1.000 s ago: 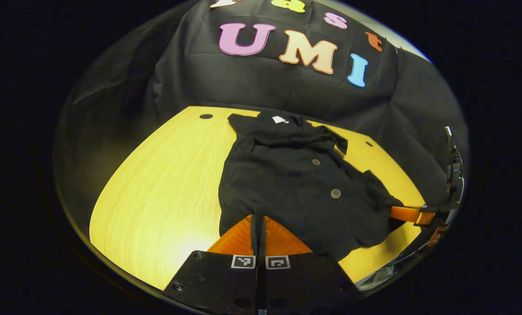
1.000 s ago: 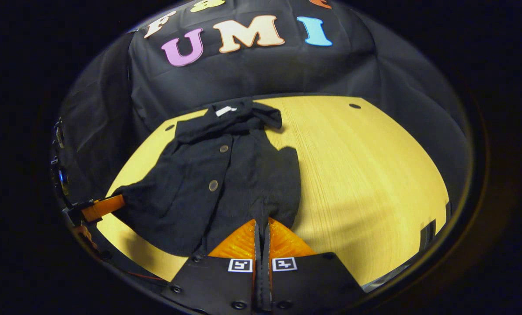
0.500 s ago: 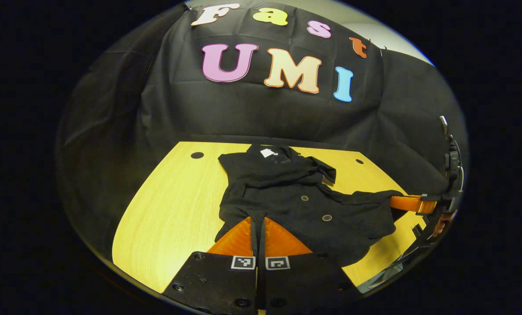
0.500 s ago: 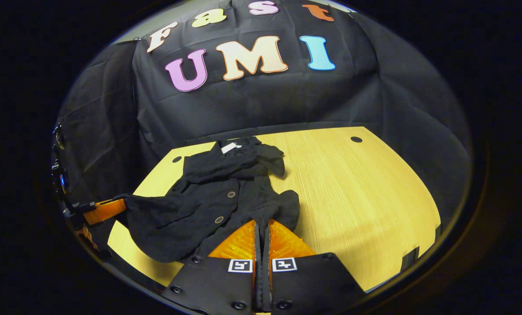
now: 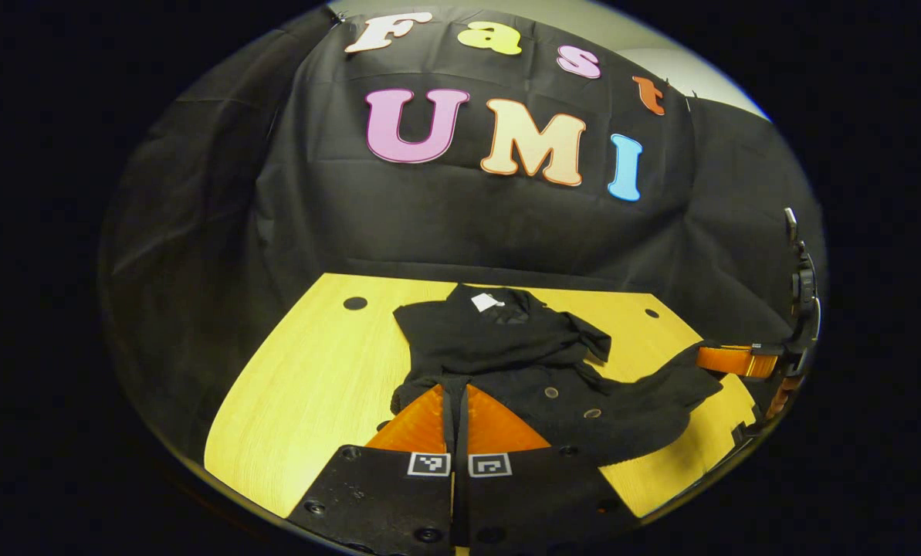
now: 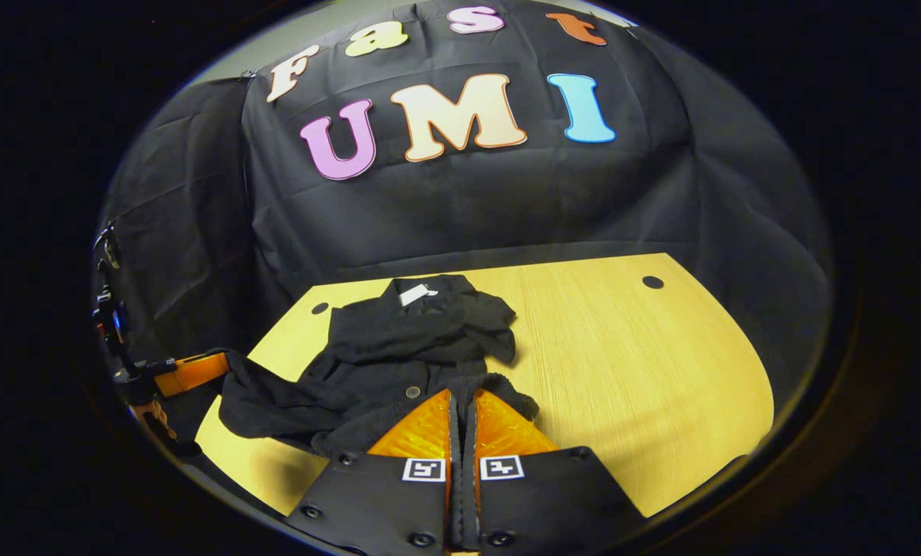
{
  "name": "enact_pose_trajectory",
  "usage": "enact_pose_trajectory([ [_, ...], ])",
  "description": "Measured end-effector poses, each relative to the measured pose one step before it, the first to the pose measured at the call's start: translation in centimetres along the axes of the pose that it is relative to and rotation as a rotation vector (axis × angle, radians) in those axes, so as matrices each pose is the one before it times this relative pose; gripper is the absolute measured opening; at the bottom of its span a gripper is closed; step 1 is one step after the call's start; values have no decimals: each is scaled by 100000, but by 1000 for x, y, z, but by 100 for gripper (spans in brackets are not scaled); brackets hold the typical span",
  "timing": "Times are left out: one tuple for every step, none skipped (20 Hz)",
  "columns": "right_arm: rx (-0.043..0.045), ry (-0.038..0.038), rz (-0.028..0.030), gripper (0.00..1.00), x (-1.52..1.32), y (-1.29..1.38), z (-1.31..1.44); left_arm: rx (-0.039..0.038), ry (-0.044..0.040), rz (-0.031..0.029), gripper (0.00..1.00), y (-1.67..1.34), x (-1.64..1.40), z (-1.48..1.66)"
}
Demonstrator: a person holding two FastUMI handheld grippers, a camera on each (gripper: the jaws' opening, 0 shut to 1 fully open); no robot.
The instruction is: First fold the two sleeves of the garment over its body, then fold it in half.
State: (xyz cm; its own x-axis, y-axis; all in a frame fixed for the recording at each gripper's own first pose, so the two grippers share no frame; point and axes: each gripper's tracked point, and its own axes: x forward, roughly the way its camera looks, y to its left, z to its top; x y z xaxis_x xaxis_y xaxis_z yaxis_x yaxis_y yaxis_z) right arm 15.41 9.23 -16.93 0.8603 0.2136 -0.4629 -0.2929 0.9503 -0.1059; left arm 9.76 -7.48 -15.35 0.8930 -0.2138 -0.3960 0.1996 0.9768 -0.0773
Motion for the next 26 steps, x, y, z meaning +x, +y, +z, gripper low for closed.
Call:
enact_pose_trajectory([
  [446, 429, 573, 2, 793, -172, 512, -494, -68, 493, 0, 73, 863, 248],
  [320, 566, 469, 2, 894, -174, 614, -276, 203, 467, 0, 24, 812, 351],
  [399, 333, 410, 2, 817, -167, 638, 14, -59, 540, 0, 125, 795, 417],
  [459, 130, 453, 2, 839, -189, 827, 149, -8, 677, 0, 136, 947, 475],
  [462, 5, 263, 2, 836, -135, 756, 40, -298, 529, 0, 154, 1053, 610],
  [435, -229, 211, 2, 831, -258, 905, -193, -335, 232, 0, 23, 980, 624],
  [100, -166, 264, 2, 879, -202, 910, -312, -551, 346, 0, 18, 1137, 649],
  [-220, -364, 46, 2, 912, -224, 921, -325, -709, 113, 0, 40, 1035, 745],
  [-424, -417, 77, 2, 1021, -215, 960, -249, -1165, 238, 0, 67, 1039, 736],
  [-583, -330, 81, 2, 1004, -191, 851, -245, -1259, 473, 0, 81, 1086, 778],
  [-509, -401, 2, 2, 975, -169, 758, -268, -1035, 427, 0, 191, 1154, 490],
  [-168, -872, 349, 2, 1012, -83, 948, -151, -896, 345, 0, 91, 1185, 511],
  [-100, -1290, 247, 2, 775, 108, 721, 256, -254, 803, 0, 136, 1170, 135],
  [-93, -750, 165, 2, 1036, 6, 932, 552, -558, 576, 0, 73, 1183, 184],
  [23, -819, 356, 2, 1233, 78, 899, 485, -685, 274, 0, -24, 1135, 174],
  [167, -712, 311, 2, 1202, 23, 718, -17, -308, 162, 0, -59, 1219, 144],
  [-109, -625, 479, 0, 1245, 20, 656, -612, 189, -111, 0, -191, 1090, 41],
  [-491, 216, -74, 2, 1346, -81, 564, -845, 209, 322, 0, 138, 1061, 41],
  [-360, 81, -71, 0, 1274, -57, 115, -948, 262, 670, 0, 268, 1244, -83],
  [-396, 336, -12, 2, 1362, -117, 289, -954, 122, 804, 0, 304, 1185, -176],
  [-307, 497, -22, 2, 1280, -108, 60, -914, 250, 1179, 0, 291, 943, -236],
  [684, 334, 446, 2, 1207, -61, -10, 73, 310, 830, 0, 354, 1053, -325],
  [800, -110, 216, 2, 1196, -131, 161, 776, 643, 1481, 0, 488, 1151, -526],
  [877, 984, -175, 2, 1035, -255, -212, 800, 777, 1347, 0, 407, 820, -524],
  [843, 666, -253, 2, 836, -258, -335, 182, 755, 938, 0, 129, 694, -600],
  [568, 1342, -596, 2, 716, -382, -336, -106, 773, 396, 0, 24, 713, -589],
])
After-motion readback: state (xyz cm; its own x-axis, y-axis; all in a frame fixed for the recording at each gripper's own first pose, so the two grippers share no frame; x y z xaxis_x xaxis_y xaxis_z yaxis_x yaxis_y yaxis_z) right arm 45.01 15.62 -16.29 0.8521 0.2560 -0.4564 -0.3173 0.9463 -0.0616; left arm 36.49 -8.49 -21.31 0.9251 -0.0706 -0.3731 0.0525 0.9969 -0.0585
